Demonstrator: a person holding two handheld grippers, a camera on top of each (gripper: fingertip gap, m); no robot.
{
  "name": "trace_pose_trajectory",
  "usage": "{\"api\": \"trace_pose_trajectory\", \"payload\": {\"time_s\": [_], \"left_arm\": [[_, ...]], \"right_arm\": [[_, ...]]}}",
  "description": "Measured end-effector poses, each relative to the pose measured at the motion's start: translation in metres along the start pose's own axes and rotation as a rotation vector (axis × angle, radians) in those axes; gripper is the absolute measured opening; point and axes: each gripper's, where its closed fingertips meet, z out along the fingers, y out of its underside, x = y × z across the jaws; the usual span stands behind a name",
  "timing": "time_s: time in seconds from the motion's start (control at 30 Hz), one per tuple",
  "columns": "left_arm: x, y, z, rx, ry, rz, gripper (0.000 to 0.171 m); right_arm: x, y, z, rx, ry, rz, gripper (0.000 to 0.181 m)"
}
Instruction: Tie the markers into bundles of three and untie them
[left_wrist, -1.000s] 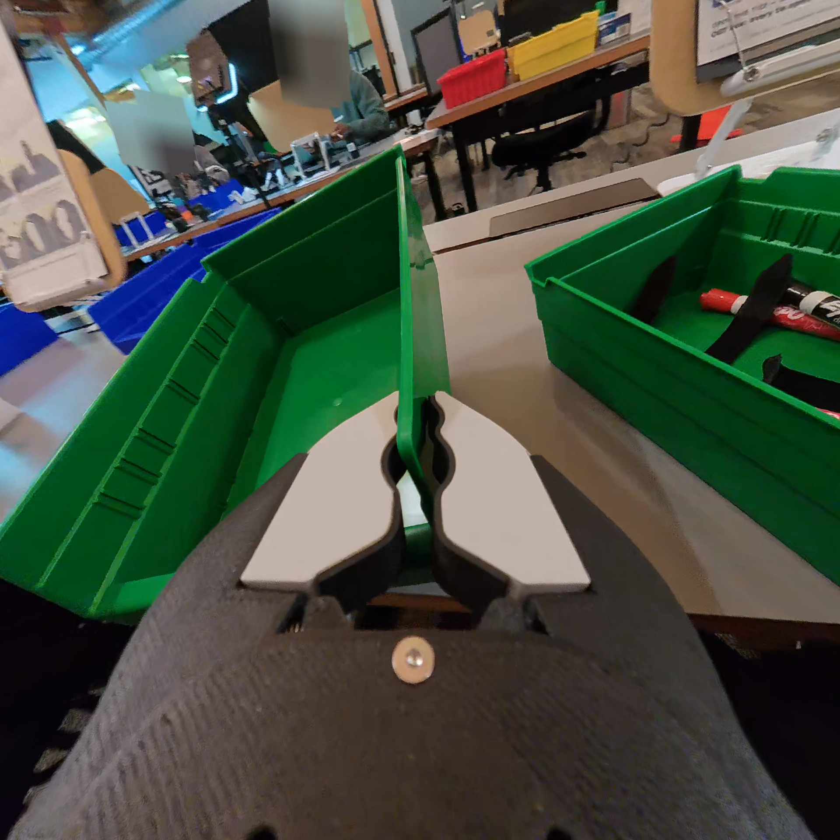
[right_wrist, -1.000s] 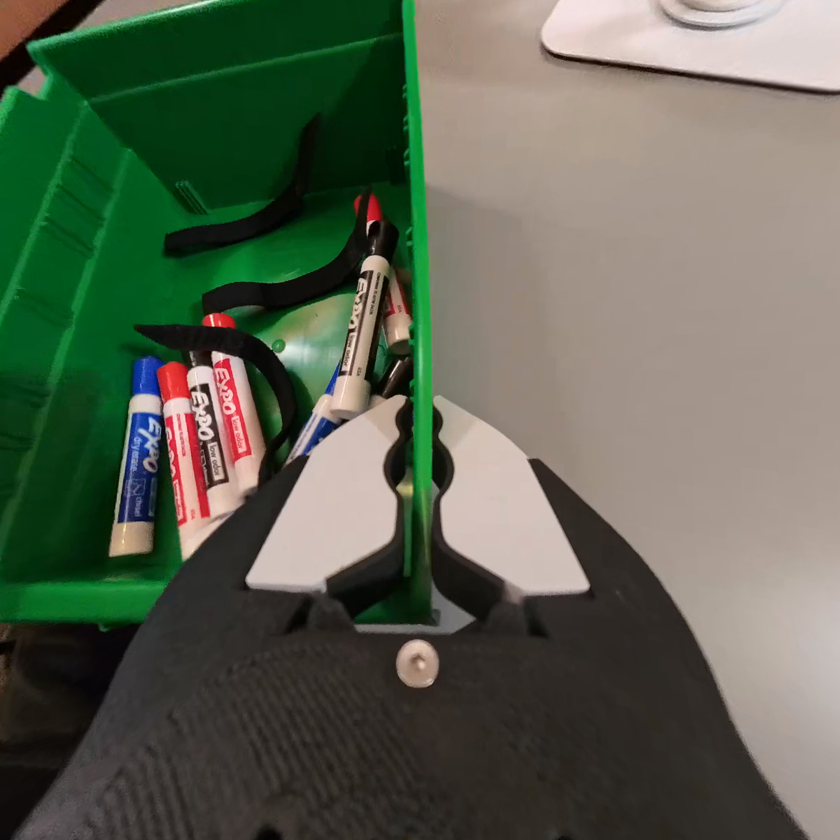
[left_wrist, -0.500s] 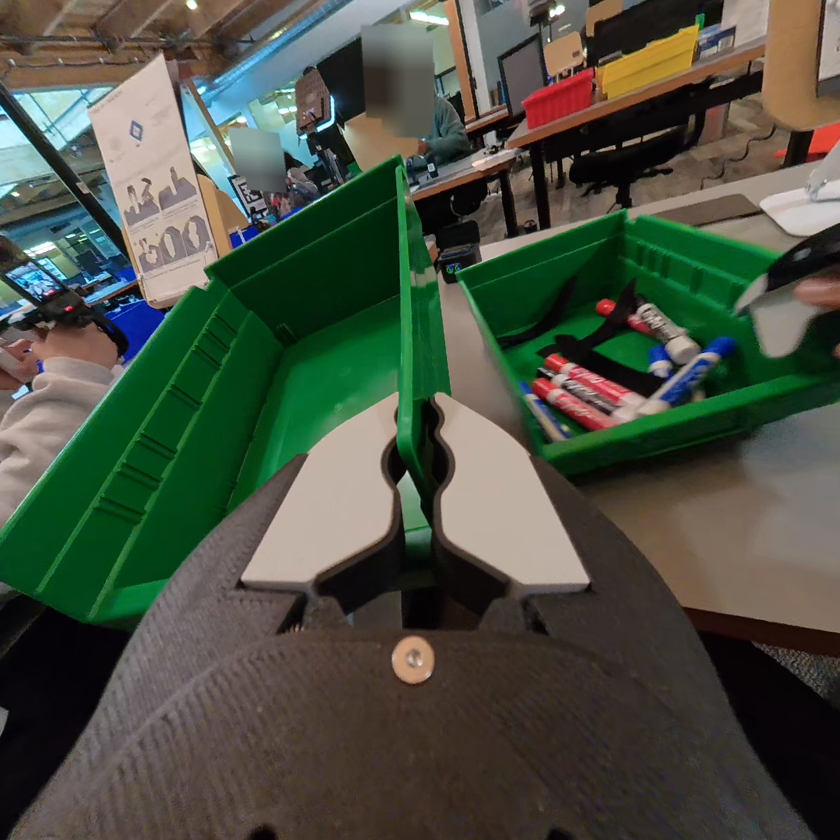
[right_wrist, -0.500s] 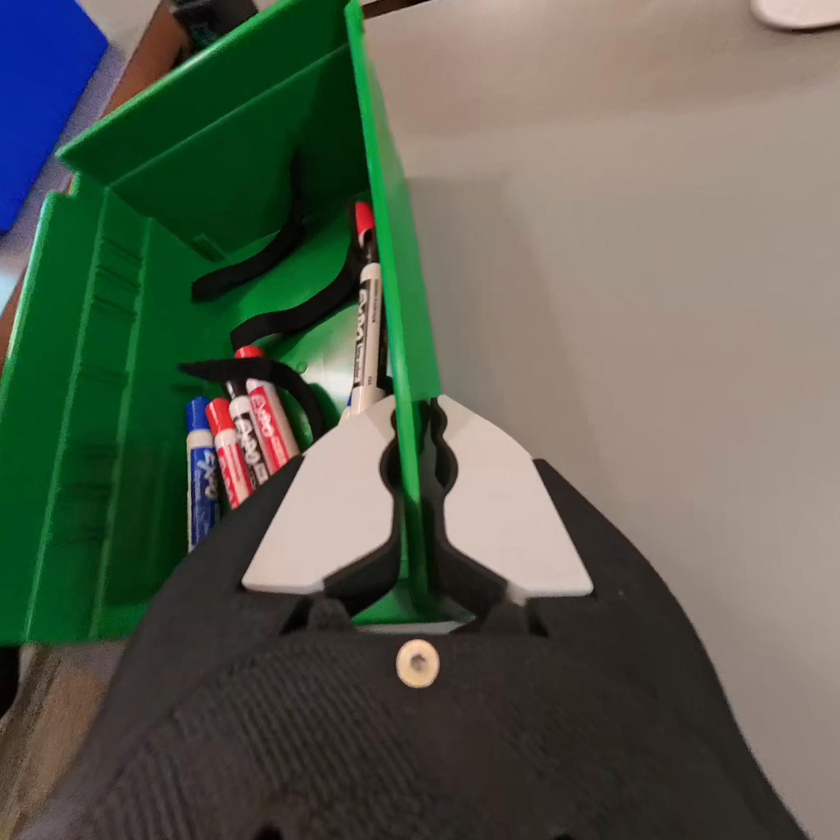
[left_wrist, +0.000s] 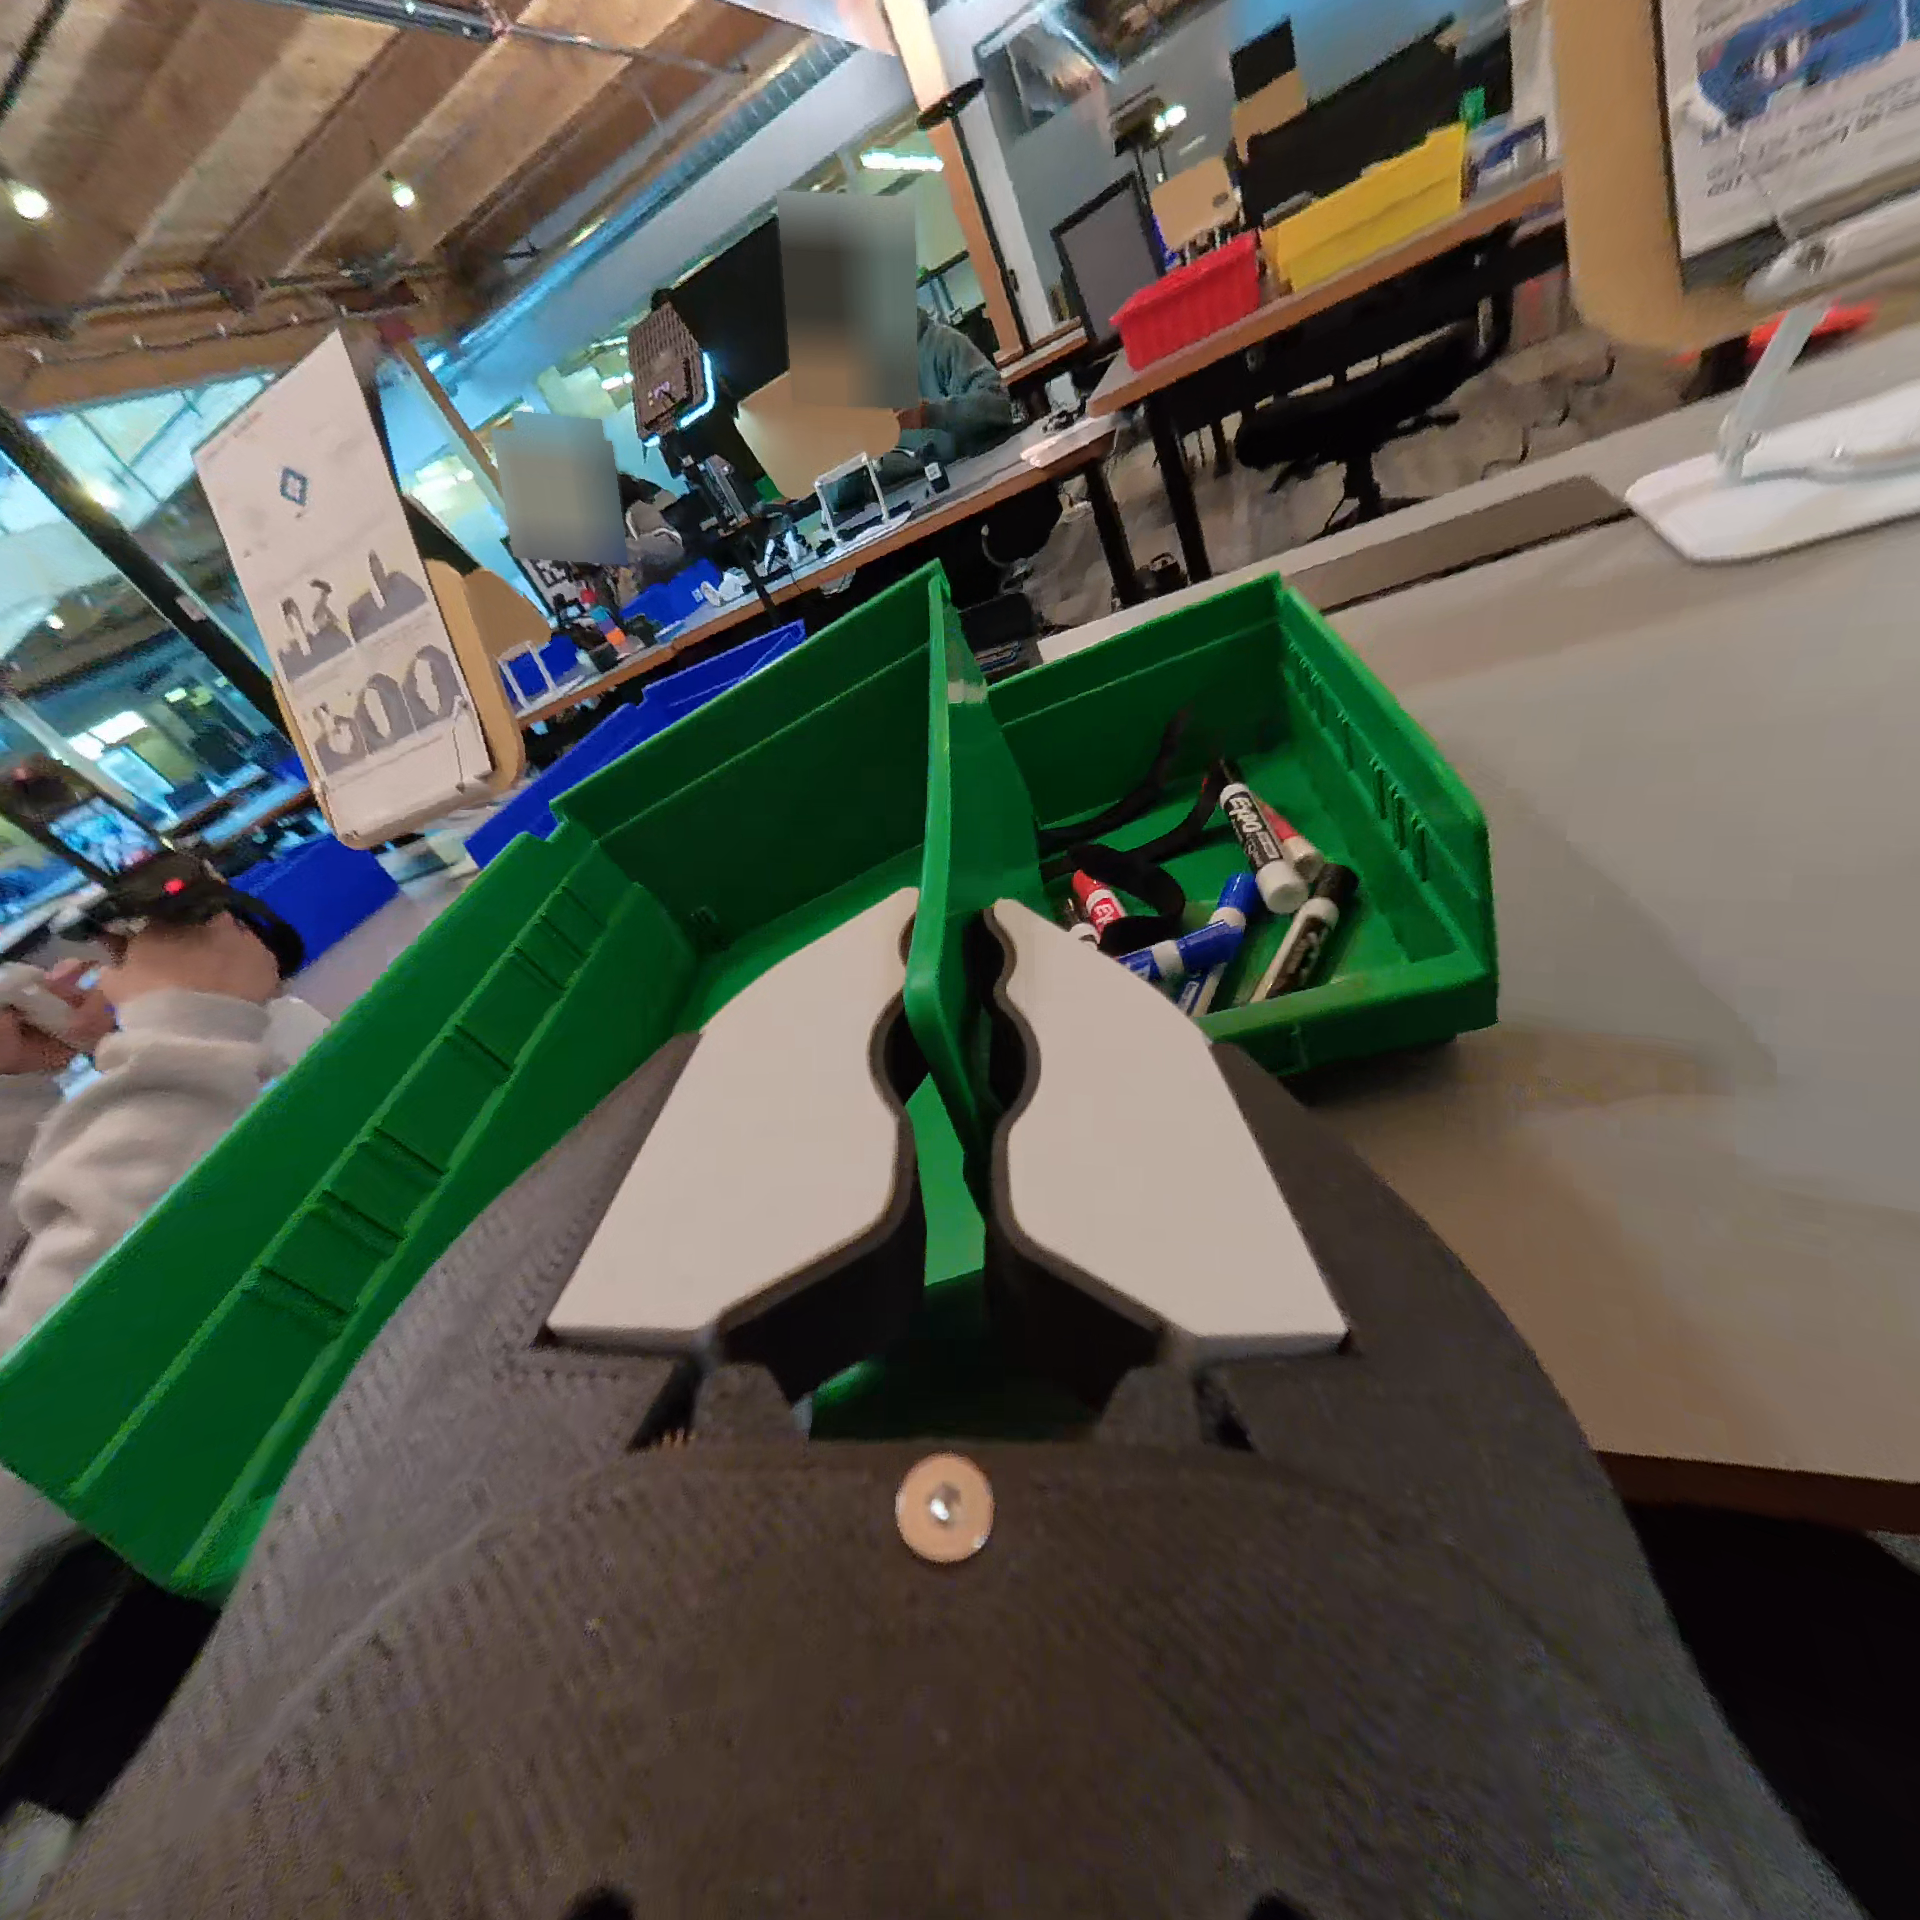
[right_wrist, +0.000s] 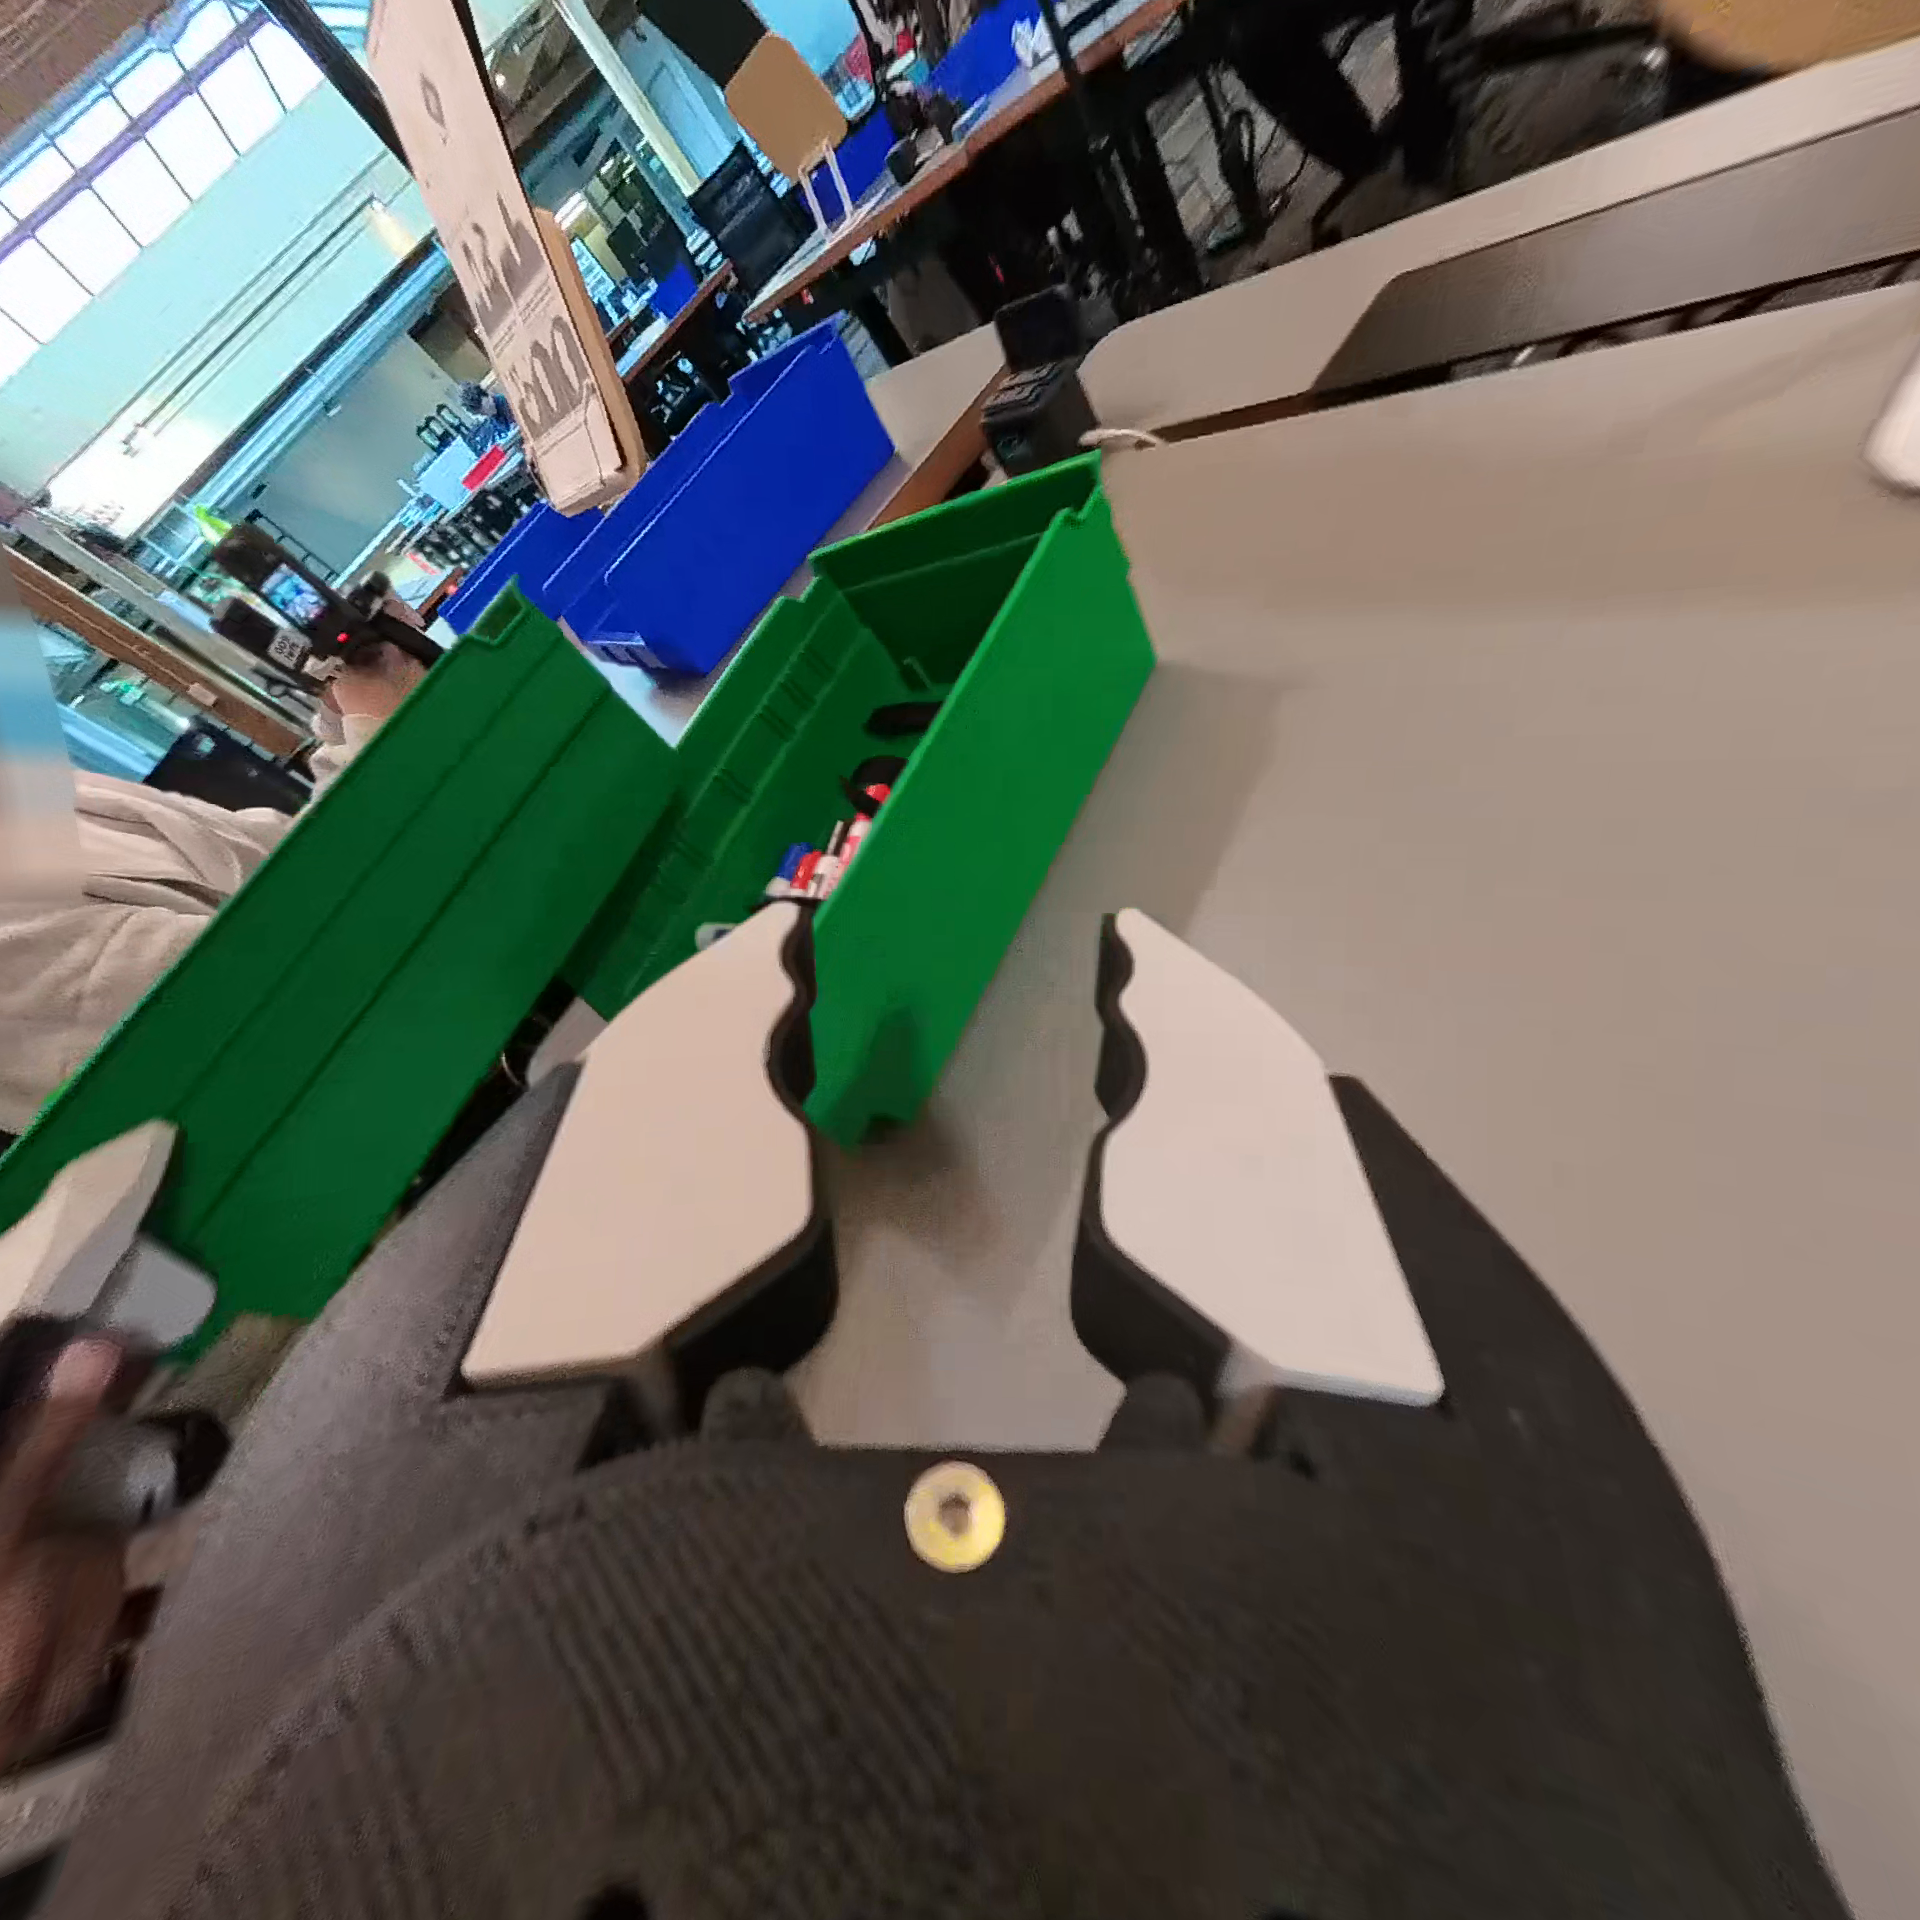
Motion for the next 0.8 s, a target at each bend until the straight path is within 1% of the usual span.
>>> {"api": "trace_pose_trajectory", "payload": {"time_s": [0.07,0.13,0.2,0.27,0.37,0.47,0.53,0.6,0.7,0.8], "left_arm": [[0.002,-0.003,0.002,0.006,0.002,0.015,0.006],[-0.005,-0.011,0.003,0.026,0.001,-0.042,0.006],[-0.011,-0.022,0.002,0.031,0.010,-0.062,0.006],[-0.008,-0.040,-0.001,0.049,0.016,-0.041,0.005],[0.021,-0.078,-0.008,0.117,0.076,0.013,0.006],[0.076,-0.121,-0.019,0.216,0.229,0.038,0.006],[0.126,-0.145,-0.028,0.264,0.370,0.047,0.006],[0.181,-0.163,-0.035,0.297,0.515,0.046,0.006],[0.260,-0.172,-0.040,0.312,0.695,0.051,0.006],[0.328,-0.163,-0.048,0.289,0.824,0.086,0.006]], "right_arm": [[0.014,0.000,-0.035,0.016,0.000,-0.010,0.052],[0.032,0.003,-0.070,0.036,0.013,-0.026,0.052],[0.058,0.007,-0.106,0.071,0.062,-0.057,0.049],[0.088,0.013,-0.138,0.097,0.138,-0.055,0.045],[0.118,0.020,-0.171,0.099,0.188,0.030,0.045],[0.135,0.025,-0.194,0.152,0.223,0.115,0.044],[0.143,0.030,-0.208,0.169,0.258,0.142,0.043],[0.148,0.034,-0.225,0.207,0.289,0.177,0.042],[0.154,0.036,-0.257,0.286,0.318,0.236,0.041],[0.164,0.037,-0.289,0.361,0.362,0.270,0.040]]}}
